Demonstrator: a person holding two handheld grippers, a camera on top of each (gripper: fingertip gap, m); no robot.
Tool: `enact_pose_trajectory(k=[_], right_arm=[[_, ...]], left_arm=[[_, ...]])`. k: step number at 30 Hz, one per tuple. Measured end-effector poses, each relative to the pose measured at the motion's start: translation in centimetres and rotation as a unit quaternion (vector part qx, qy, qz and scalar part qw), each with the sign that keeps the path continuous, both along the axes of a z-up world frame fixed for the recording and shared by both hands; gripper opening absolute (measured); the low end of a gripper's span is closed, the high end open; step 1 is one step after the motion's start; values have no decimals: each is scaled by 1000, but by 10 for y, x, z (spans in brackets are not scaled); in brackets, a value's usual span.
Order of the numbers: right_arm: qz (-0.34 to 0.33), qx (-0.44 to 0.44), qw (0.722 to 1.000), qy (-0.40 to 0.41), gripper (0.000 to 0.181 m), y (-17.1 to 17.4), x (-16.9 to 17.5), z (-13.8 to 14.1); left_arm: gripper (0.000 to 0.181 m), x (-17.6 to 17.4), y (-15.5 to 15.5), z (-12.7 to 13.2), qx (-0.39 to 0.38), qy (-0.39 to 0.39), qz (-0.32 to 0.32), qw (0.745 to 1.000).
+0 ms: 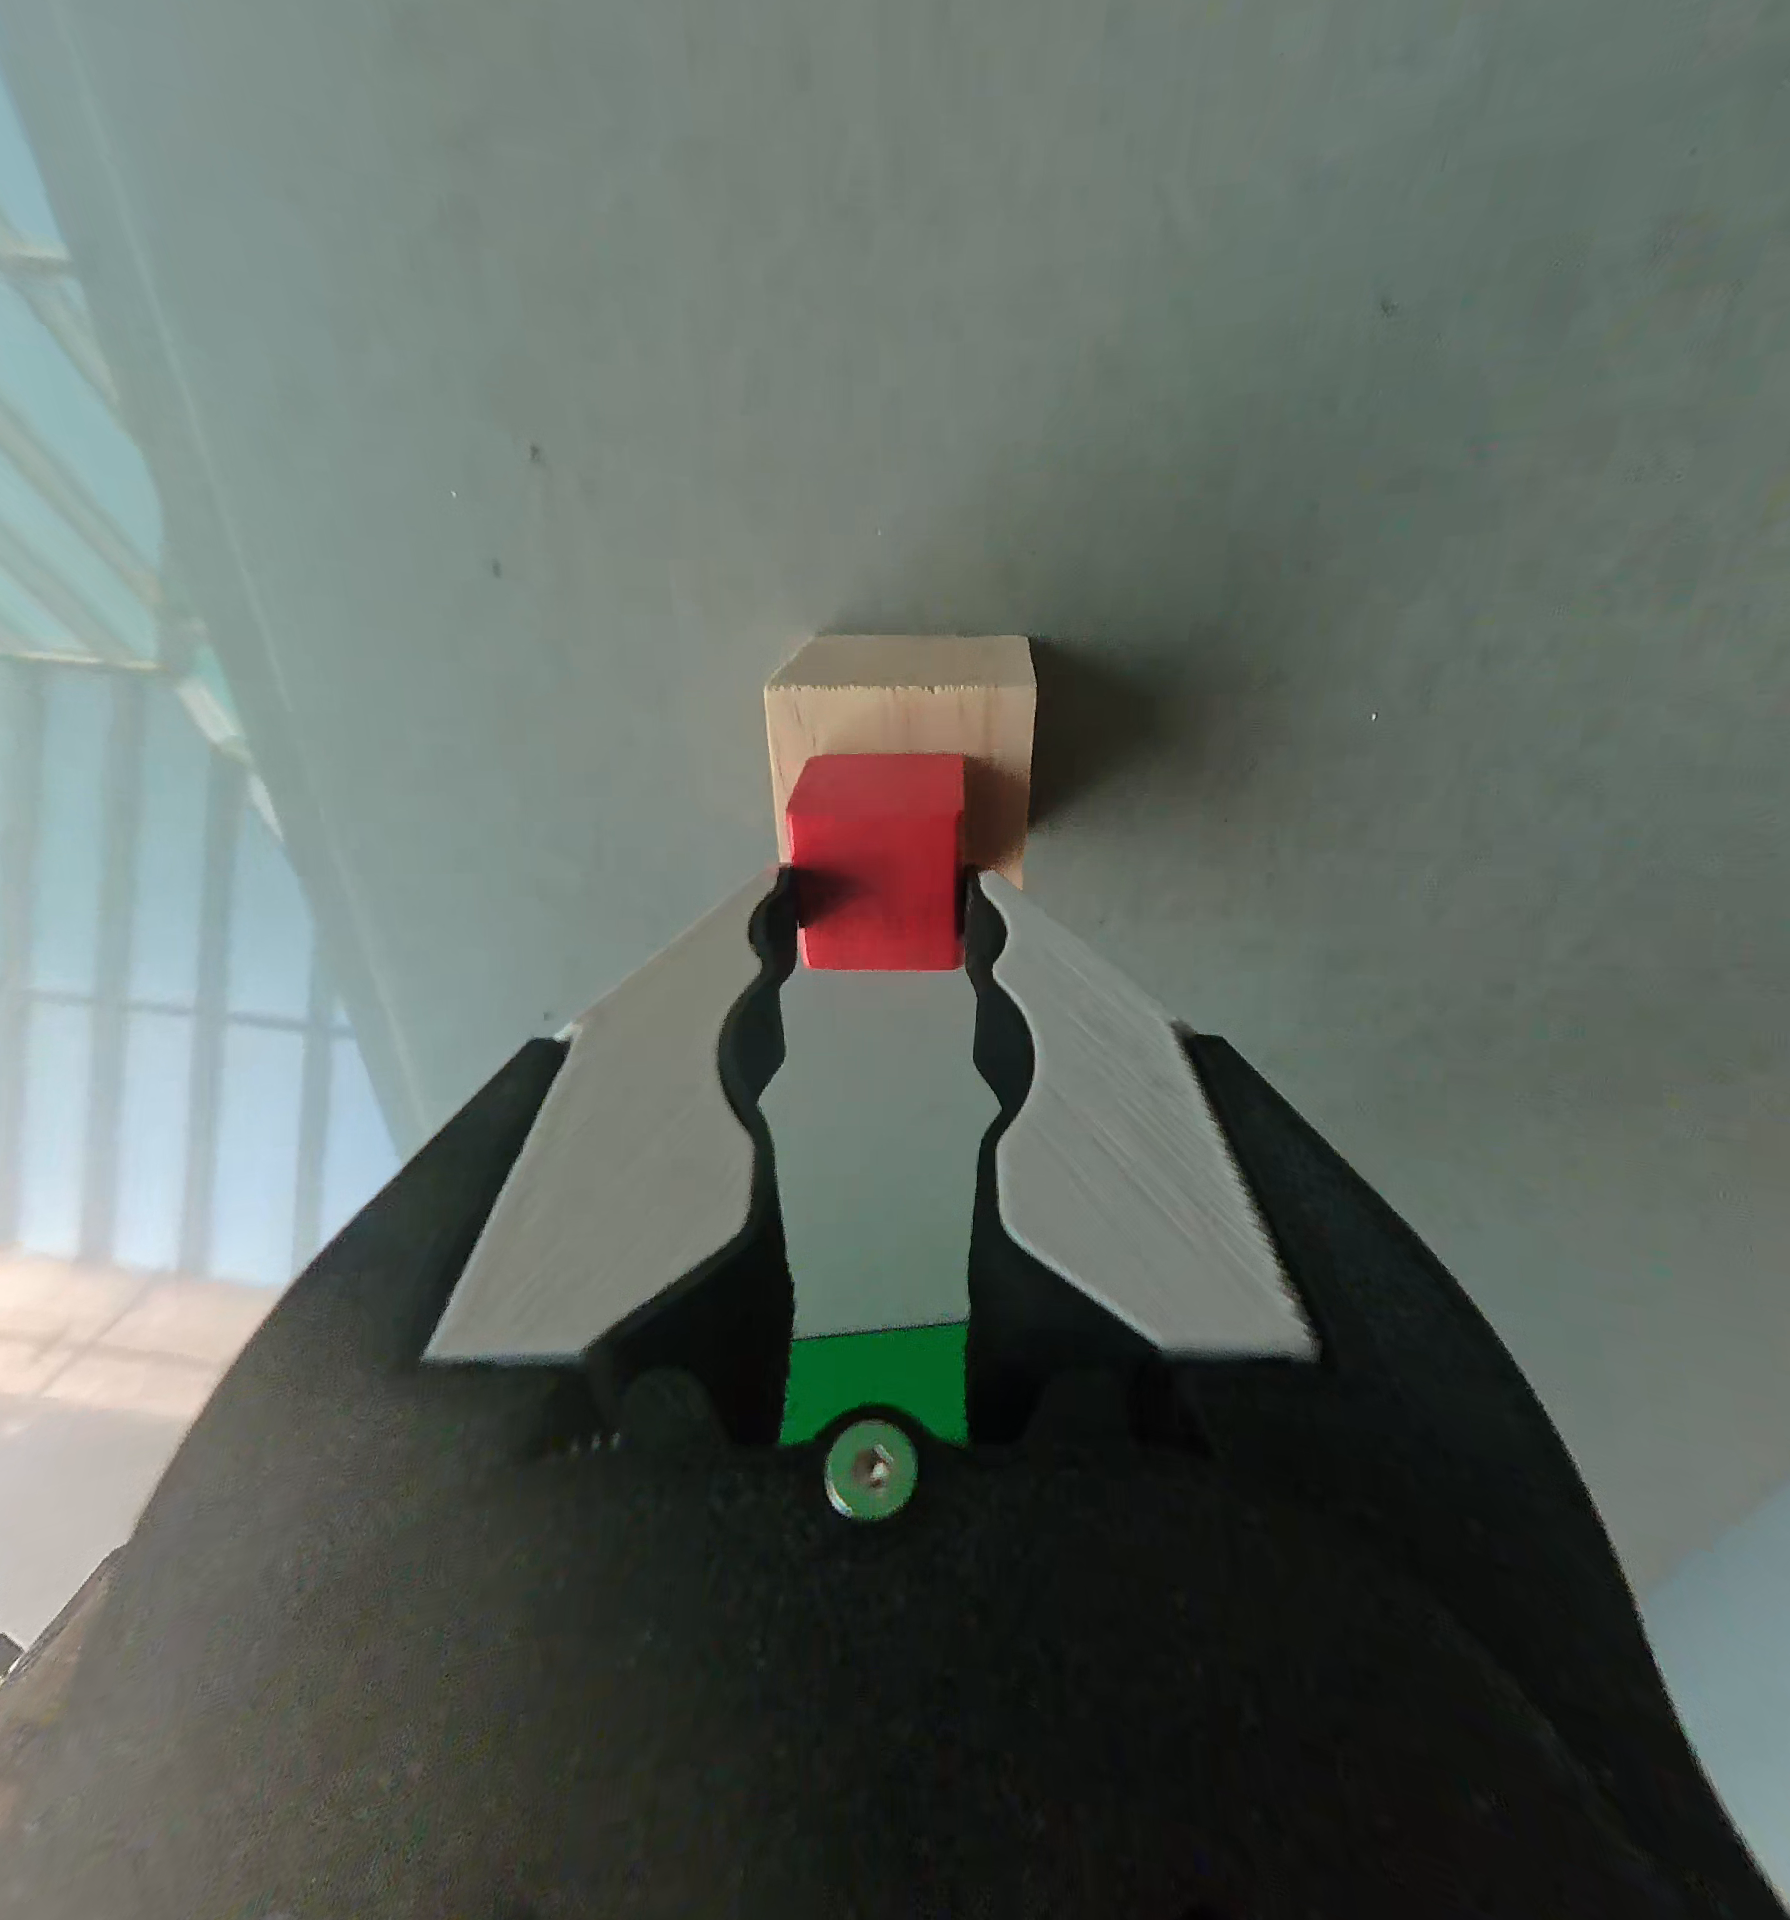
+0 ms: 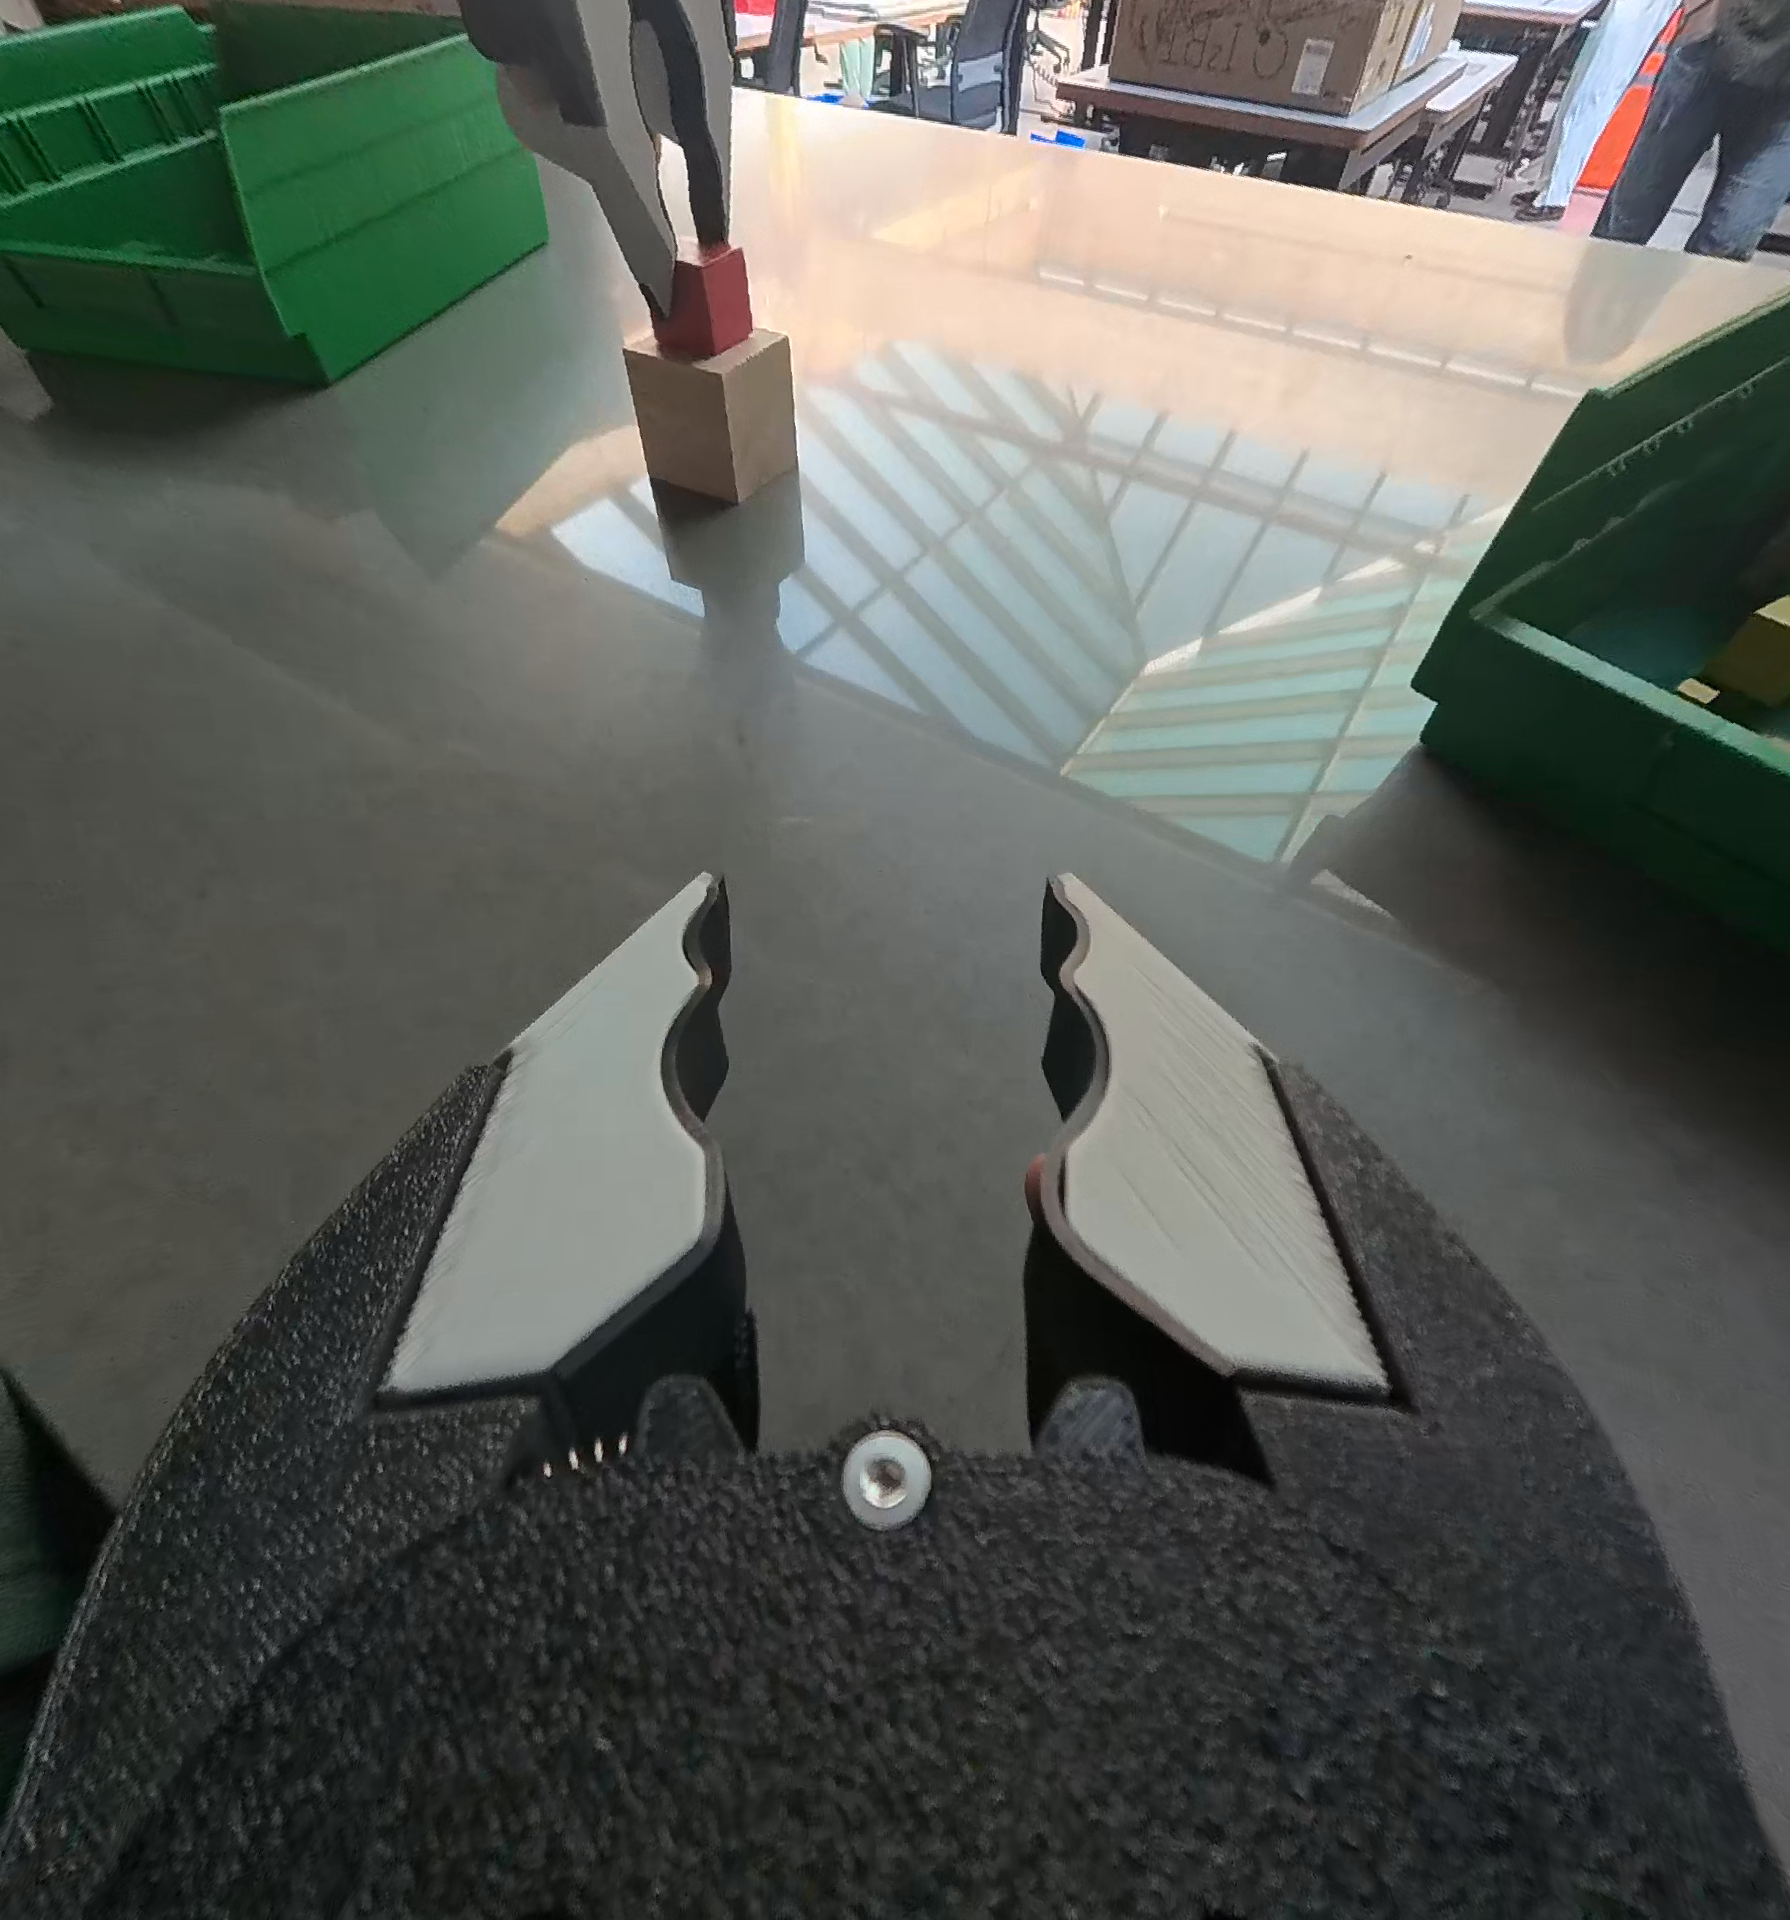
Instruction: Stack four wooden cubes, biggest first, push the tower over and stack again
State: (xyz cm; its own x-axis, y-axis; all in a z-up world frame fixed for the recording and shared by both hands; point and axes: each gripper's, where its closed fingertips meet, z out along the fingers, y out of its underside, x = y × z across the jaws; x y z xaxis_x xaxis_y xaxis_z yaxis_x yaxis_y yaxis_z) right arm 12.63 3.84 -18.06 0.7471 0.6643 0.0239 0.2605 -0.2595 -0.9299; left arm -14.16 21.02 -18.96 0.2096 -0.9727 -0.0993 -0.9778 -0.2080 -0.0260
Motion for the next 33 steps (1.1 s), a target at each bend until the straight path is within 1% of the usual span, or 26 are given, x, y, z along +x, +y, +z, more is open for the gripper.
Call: enact_pose_trajectory(k=[13,18,21,24,26,28,31,33], right_arm=[[2,-5,1000,2,61,1,0,-5],[4,-6,1000,2,61,2,0,-6],[6,-6,1000,0,61,3,0,-6],[9,-8,1000,-1,61,4,-1,-7],[12,-7,1000,-2,61,6,-3,-6],[16,-7,1000,-2,61,6,-5,-6],[21,-9,1000,-4,61,7,-7,-7],[24,-12,1000,-5,61,7,-9,-8]], left_arm=[[31,2,0,0,2,1,-4,1000],[32,2,0,3,8,-10,-5,1000],[35,5,-4,17,6,-55,-5,998],[42,-1,-7,46,16,-117,6,993],[46,-18,-7,66,32,-145,20,989],[49,-48,-8,83,52,-159,41,985],[52,-112,-12,97,78,-142,88,983],[53,-162,-19,98,81,-118,130,981]])
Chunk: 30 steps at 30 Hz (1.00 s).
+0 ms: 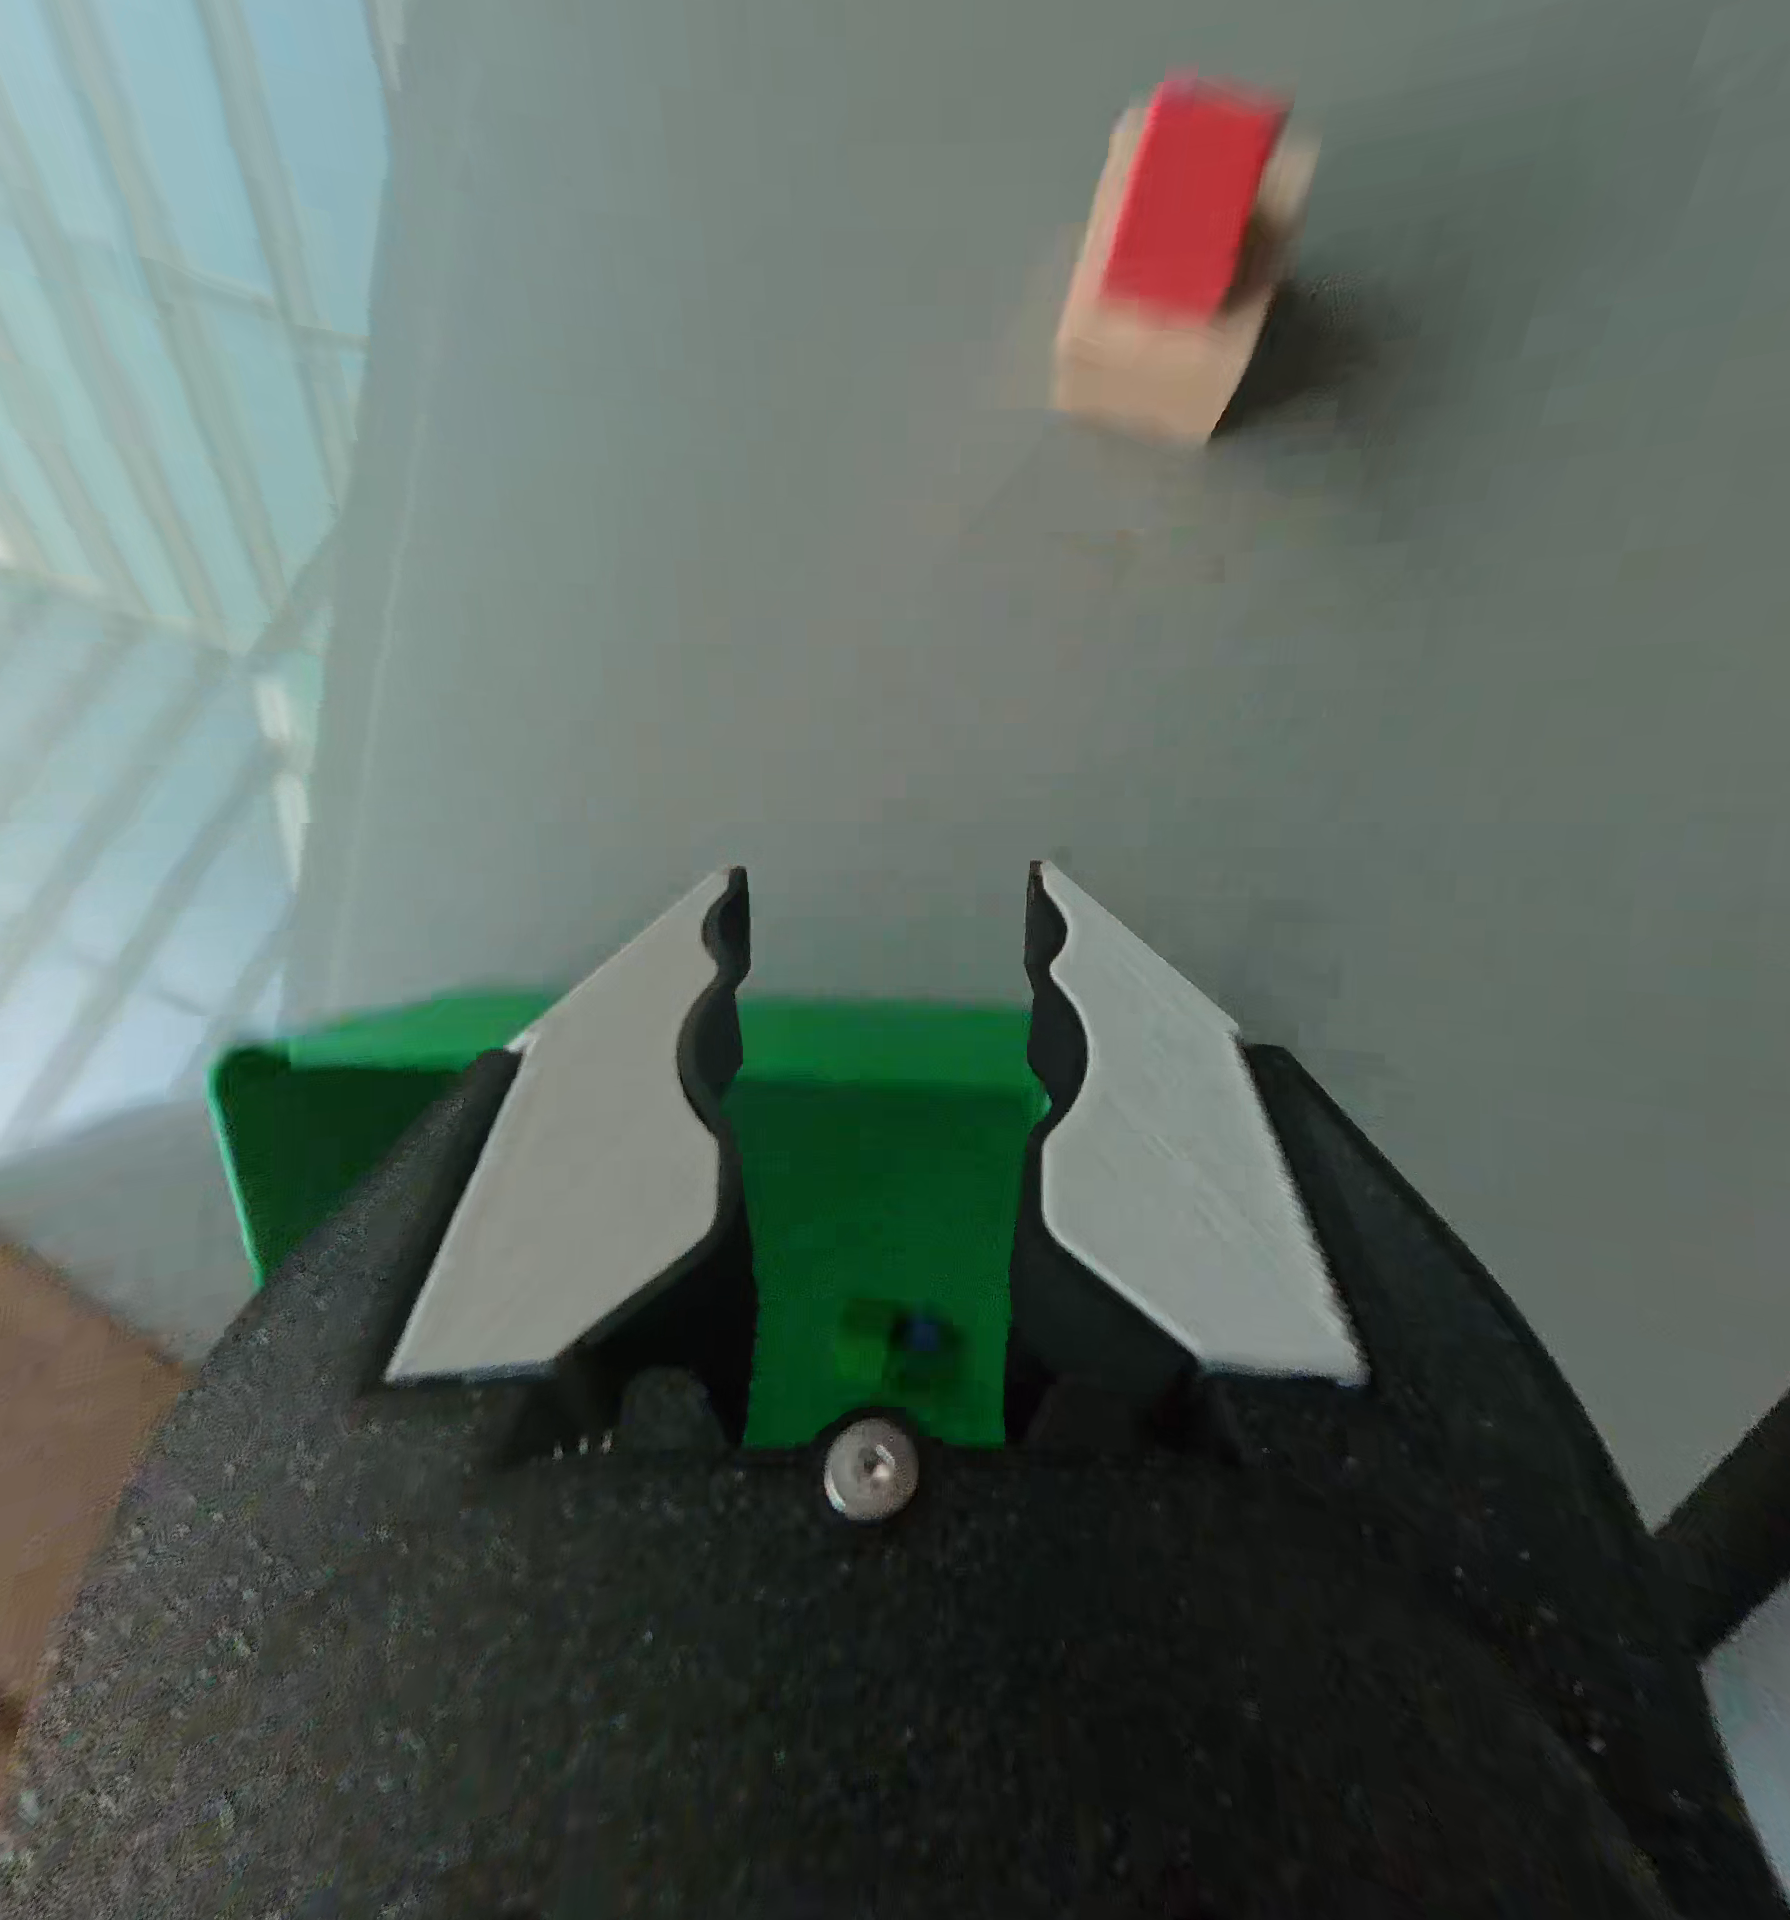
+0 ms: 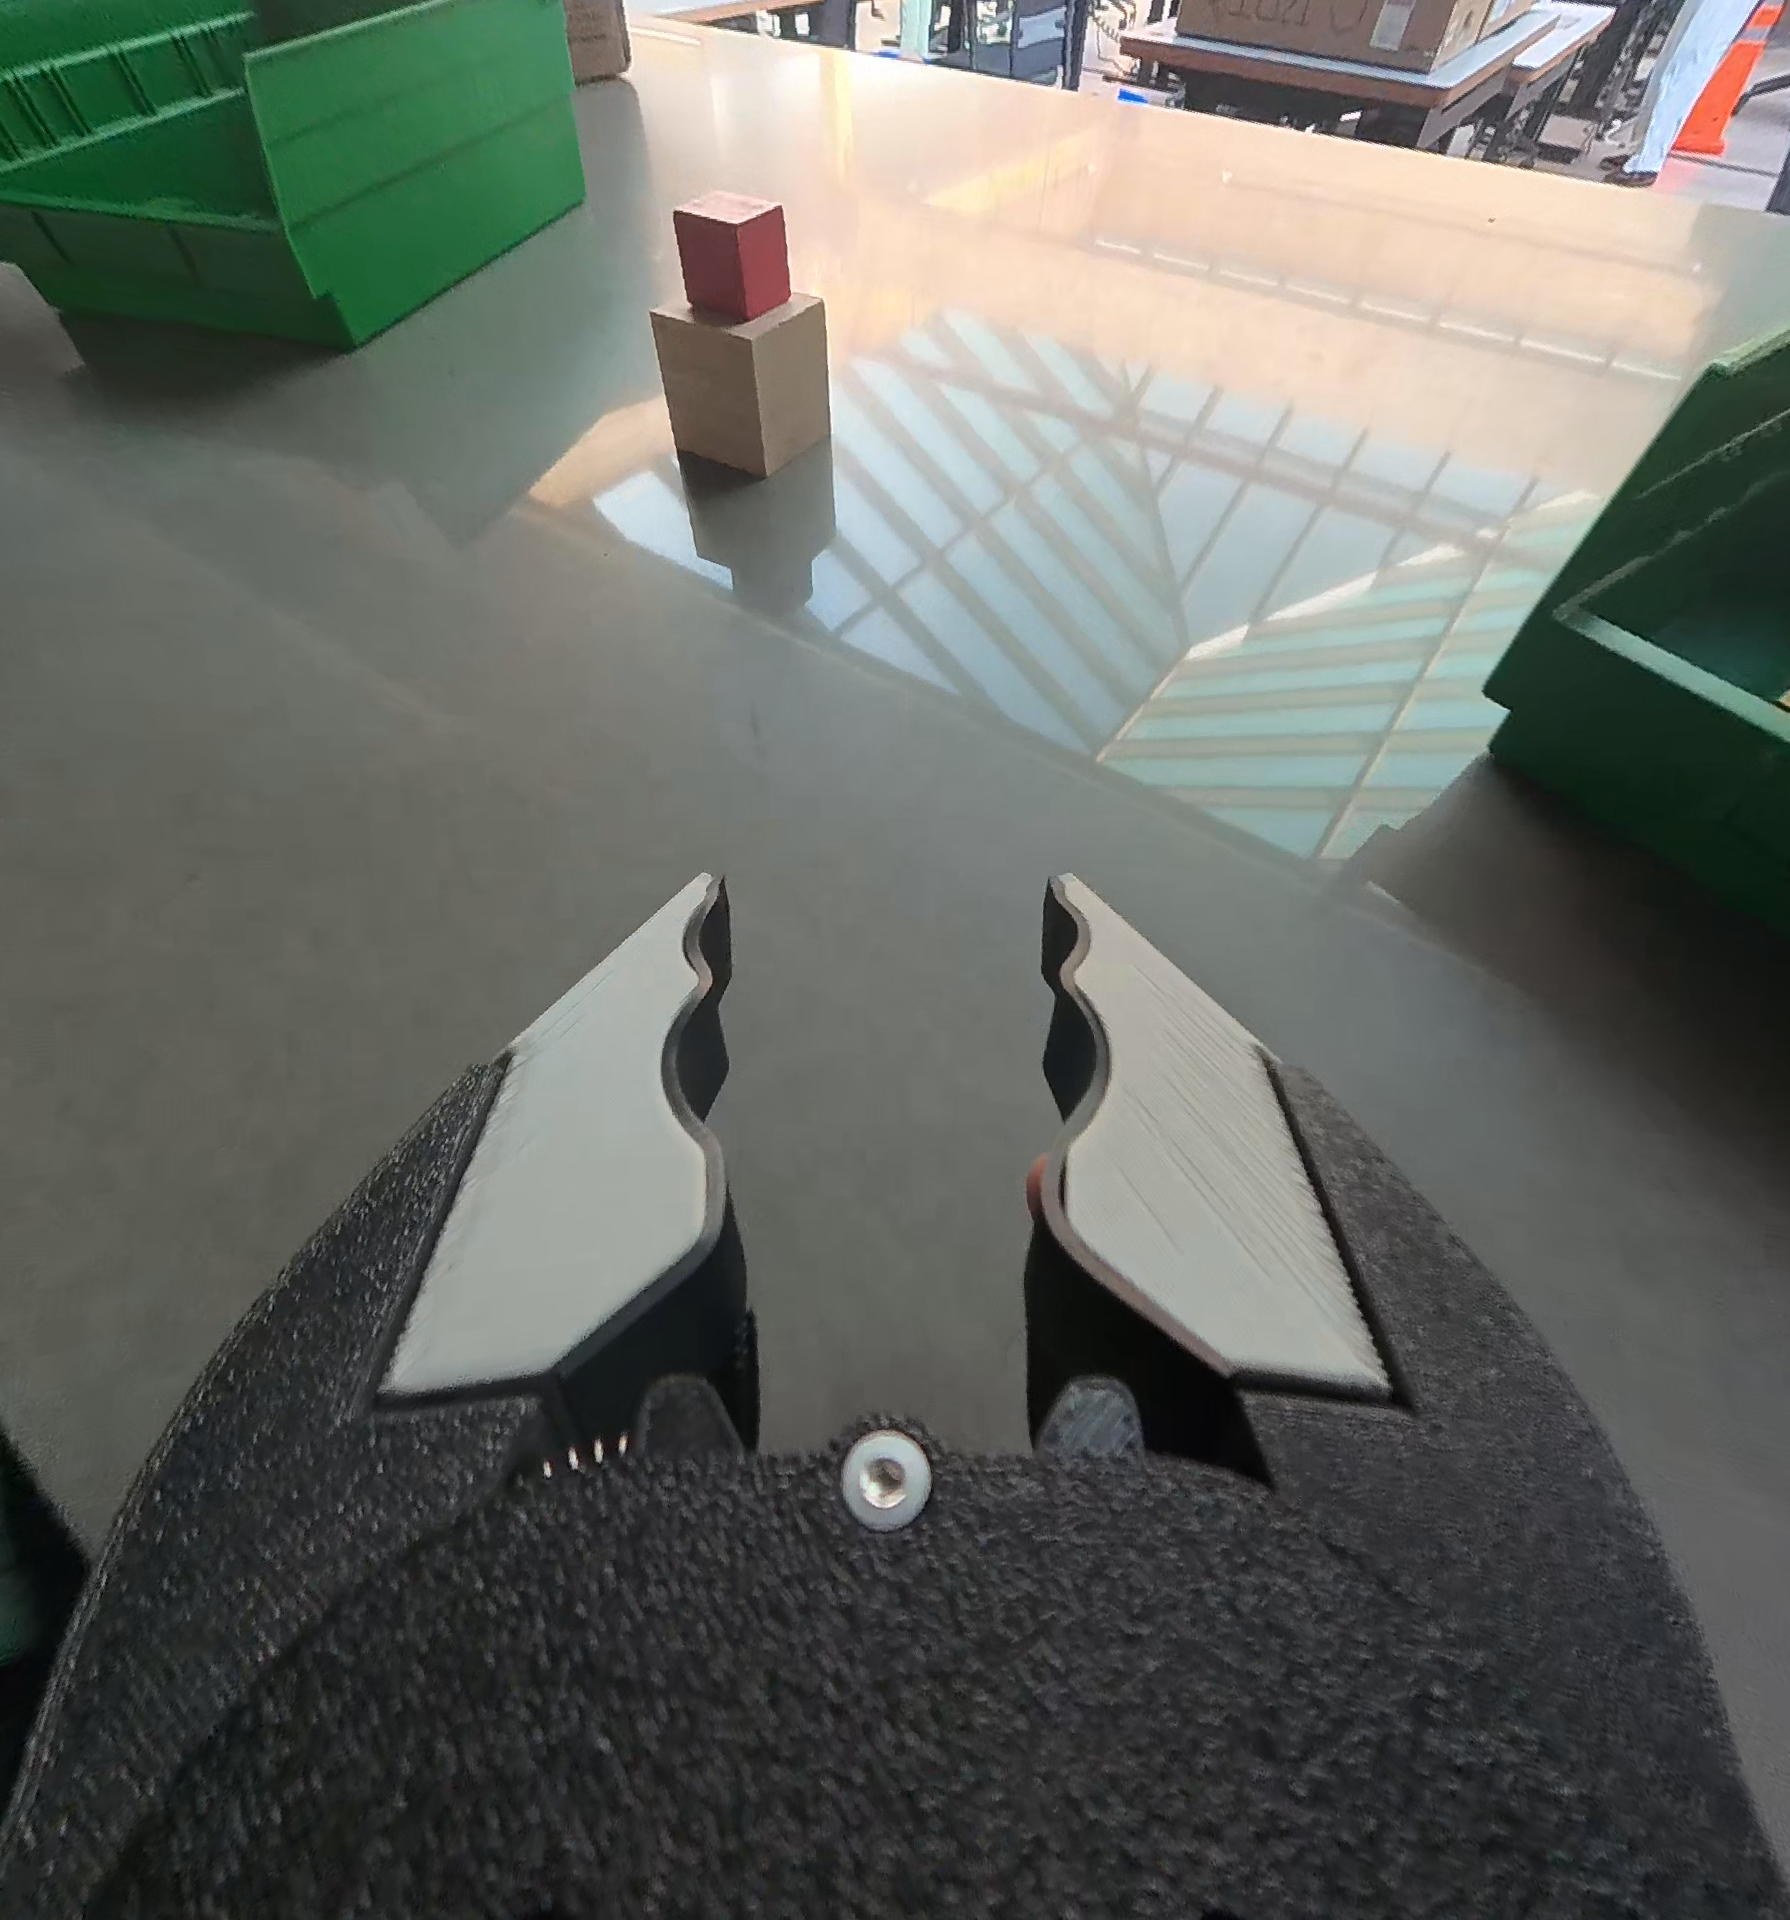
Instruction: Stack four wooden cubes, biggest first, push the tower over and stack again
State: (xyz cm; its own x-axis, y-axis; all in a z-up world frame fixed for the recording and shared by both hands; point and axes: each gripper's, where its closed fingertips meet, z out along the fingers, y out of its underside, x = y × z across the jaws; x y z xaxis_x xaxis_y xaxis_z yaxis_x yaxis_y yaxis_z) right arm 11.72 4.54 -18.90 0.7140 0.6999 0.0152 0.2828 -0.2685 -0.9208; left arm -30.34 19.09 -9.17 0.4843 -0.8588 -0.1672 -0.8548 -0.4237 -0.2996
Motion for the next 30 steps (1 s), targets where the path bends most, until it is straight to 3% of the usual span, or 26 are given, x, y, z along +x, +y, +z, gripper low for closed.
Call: enact_pose_trajectory(k=[3,7,11,19,30], right_arm=[[5,-3,1000,-3,61,1,-4,-1],[13,-4,1000,-8,61,1,-11,-1],[14,-4,1000,-13,61,2,-14,0],[-8,-8,1000,-16,61,-2,-6,-1],[-22,-14,1000,-11,61,-5,-3,-4]], left_arm=[[52,-74,-17,-12,-22,36,67,997],[53,-155,-47,-49,-83,90,145,982],[53,-200,-72,-84,-128,150,143,970],[49,-220,-79,-121,-162,209,80,961],[37,-220,-76,-140,-173,215,51,960]])
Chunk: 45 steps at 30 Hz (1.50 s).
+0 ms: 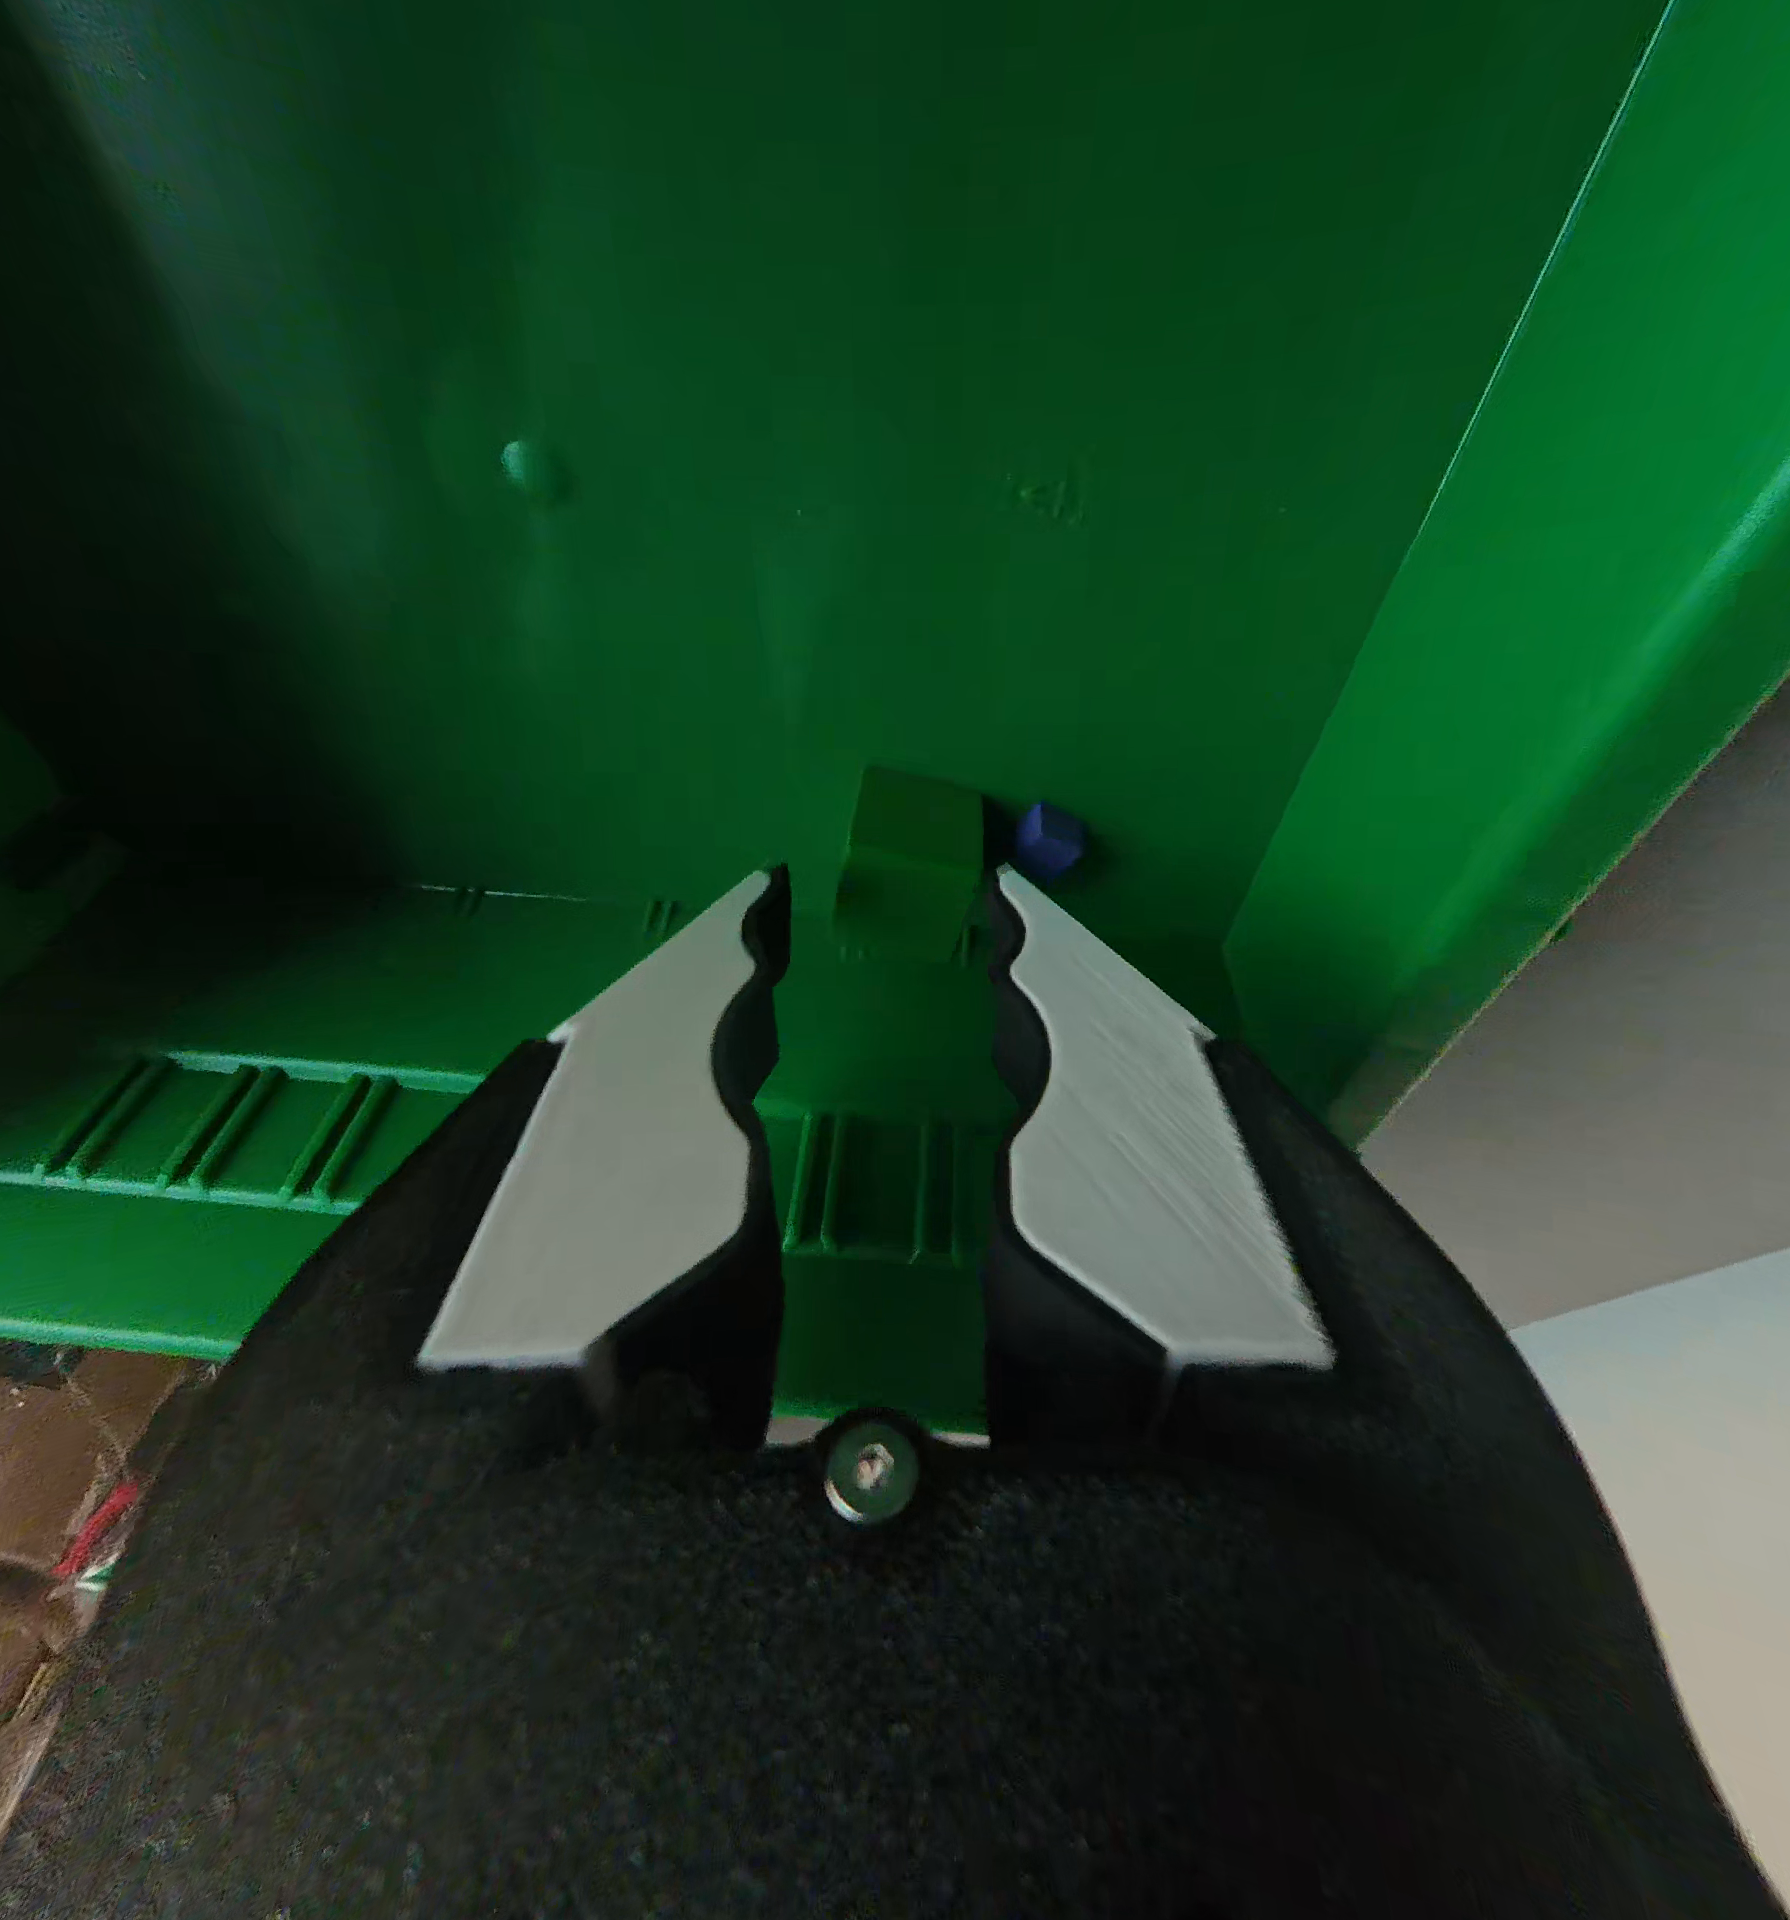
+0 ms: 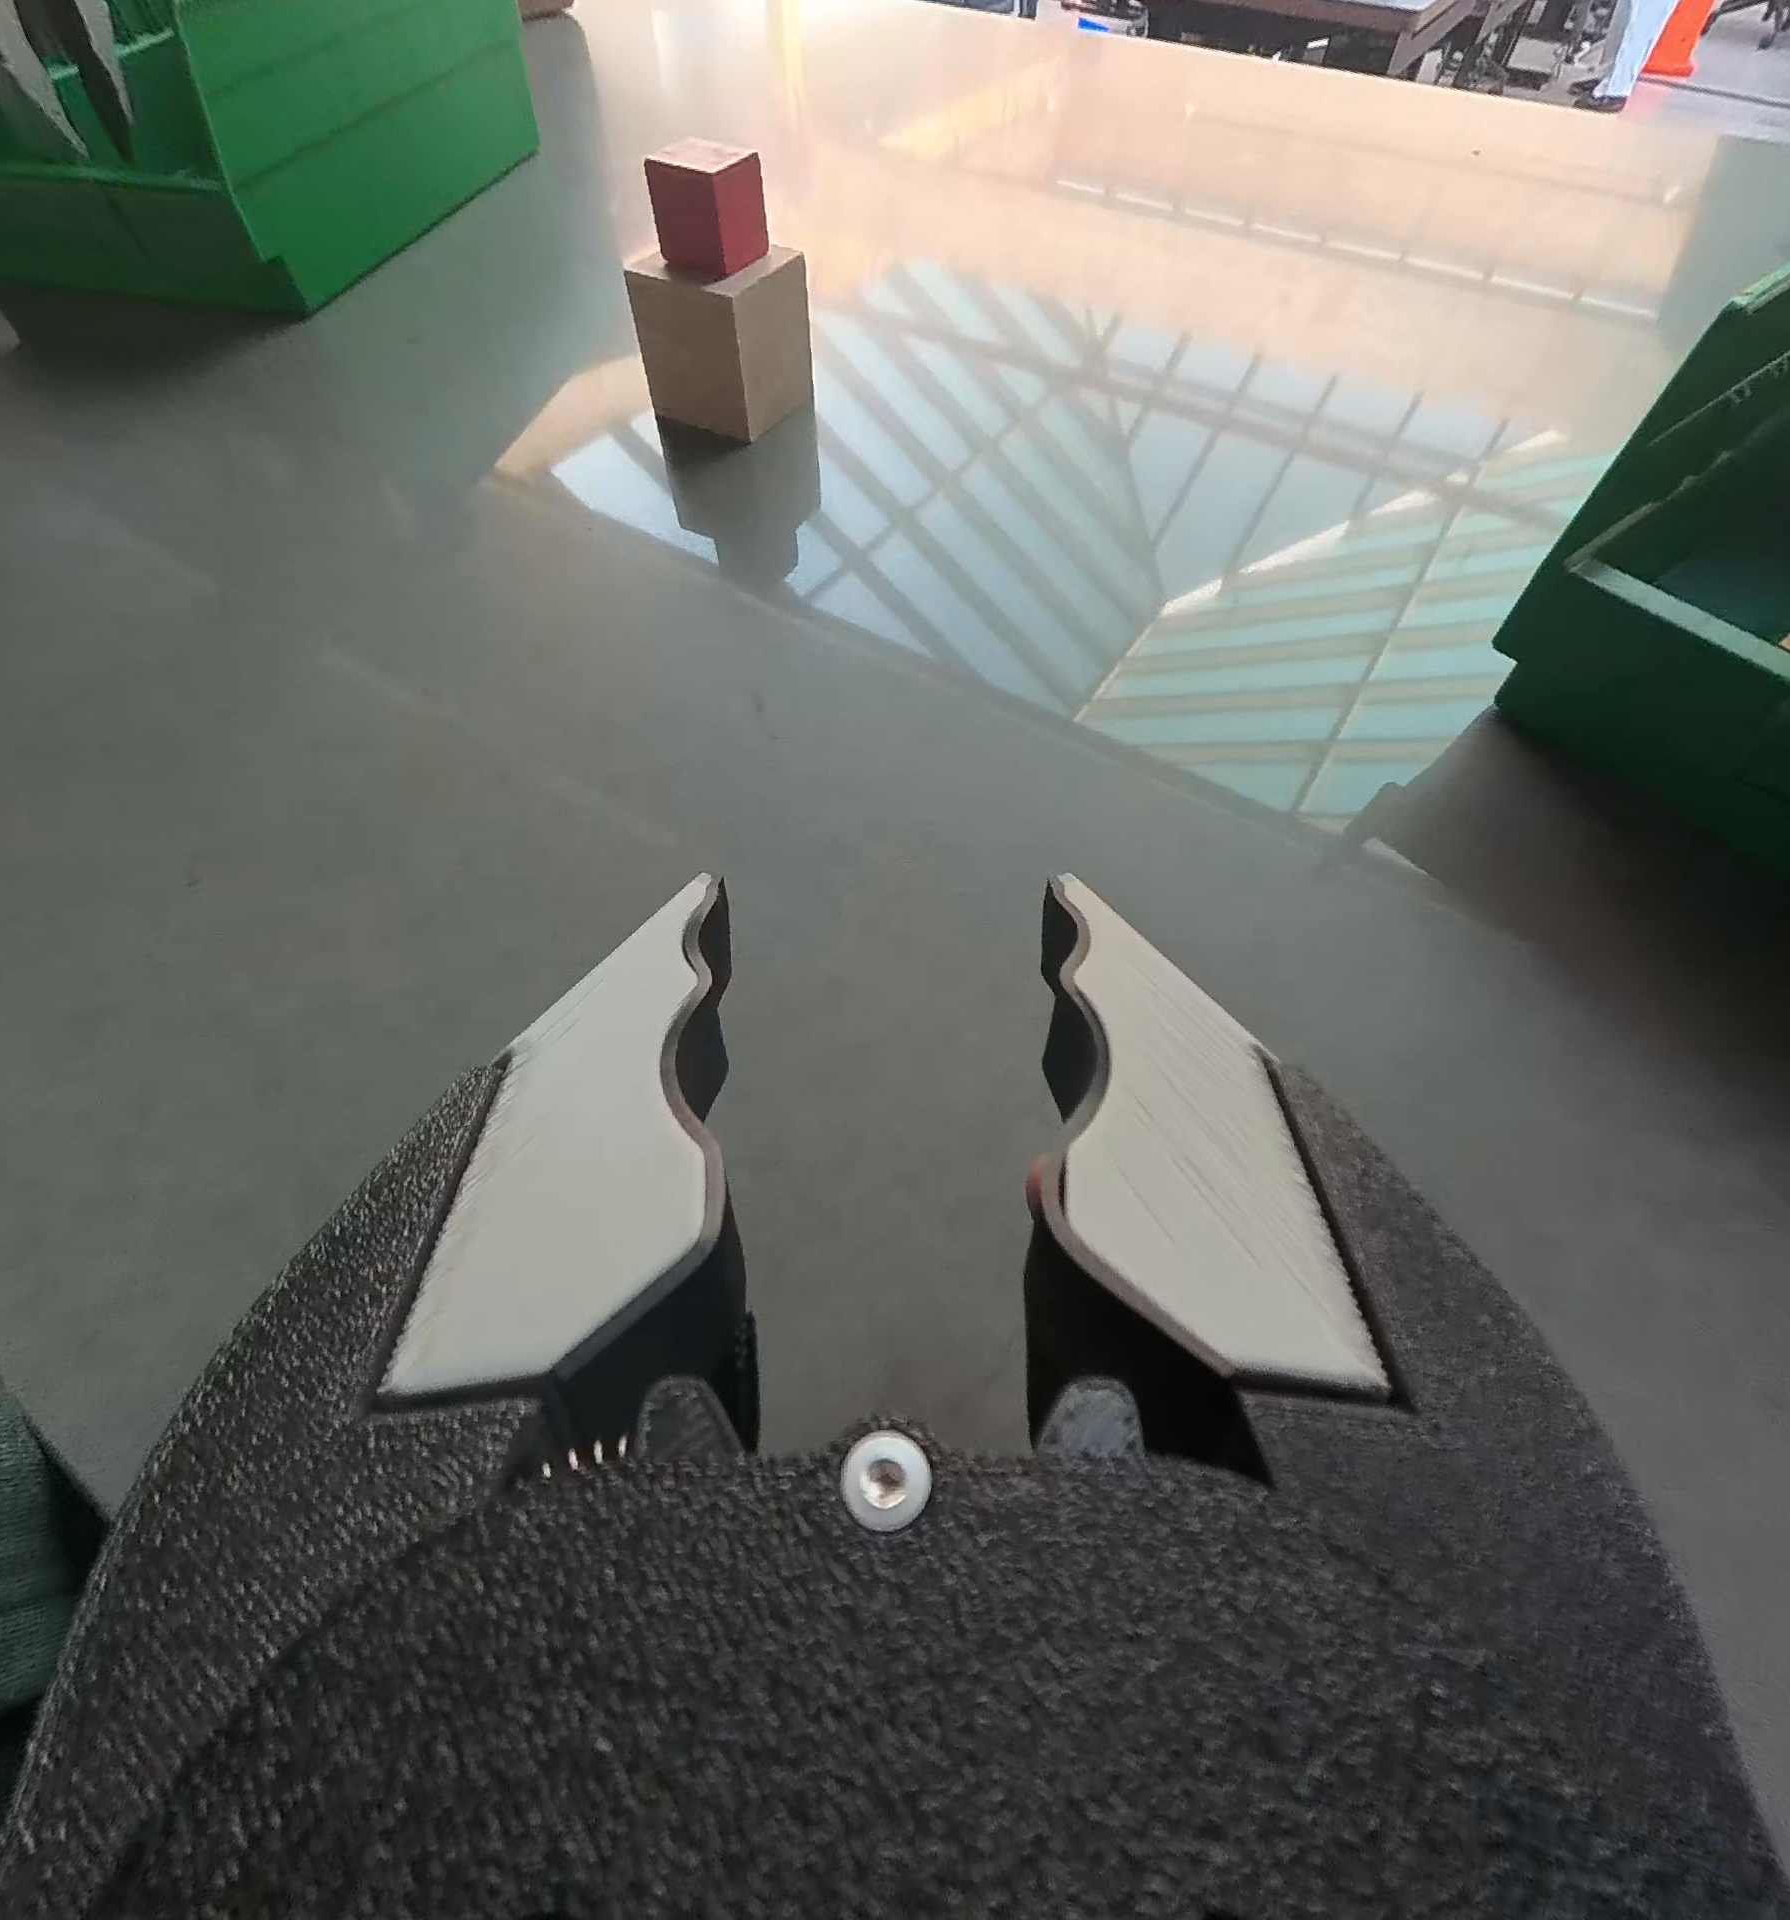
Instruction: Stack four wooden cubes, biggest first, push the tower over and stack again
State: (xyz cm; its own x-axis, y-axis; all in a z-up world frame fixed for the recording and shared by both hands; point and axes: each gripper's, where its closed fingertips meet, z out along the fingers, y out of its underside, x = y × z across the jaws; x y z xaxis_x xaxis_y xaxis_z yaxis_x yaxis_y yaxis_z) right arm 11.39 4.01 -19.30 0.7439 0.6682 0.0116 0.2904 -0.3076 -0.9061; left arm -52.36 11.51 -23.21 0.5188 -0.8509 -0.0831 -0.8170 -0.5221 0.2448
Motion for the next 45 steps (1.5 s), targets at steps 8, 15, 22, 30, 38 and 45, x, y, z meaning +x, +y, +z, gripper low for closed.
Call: enact_pose_trajectory(k=[8,15,22,30,38,45], right_arm=[[-5,8,1000,6,61,2,3,6],[17,9,1000,13,61,3,-11,5],[30,18,999,16,61,2,-15,10],[16,21,999,17,61,1,-1,12],[10,18,1000,21,61,1,5,9],[13,16,1000,23,61,0,2,6]], left_arm=[[26,13,8,29,10,-20,17,1000],[26,134,43,134,50,-68,-61,995],[26,284,63,150,31,-76,-170,982],[26,366,85,105,-7,-50,-204,978],[26,382,93,83,-24,-35,-209,977],[26,385,94,76,-30,-30,-198,979]])
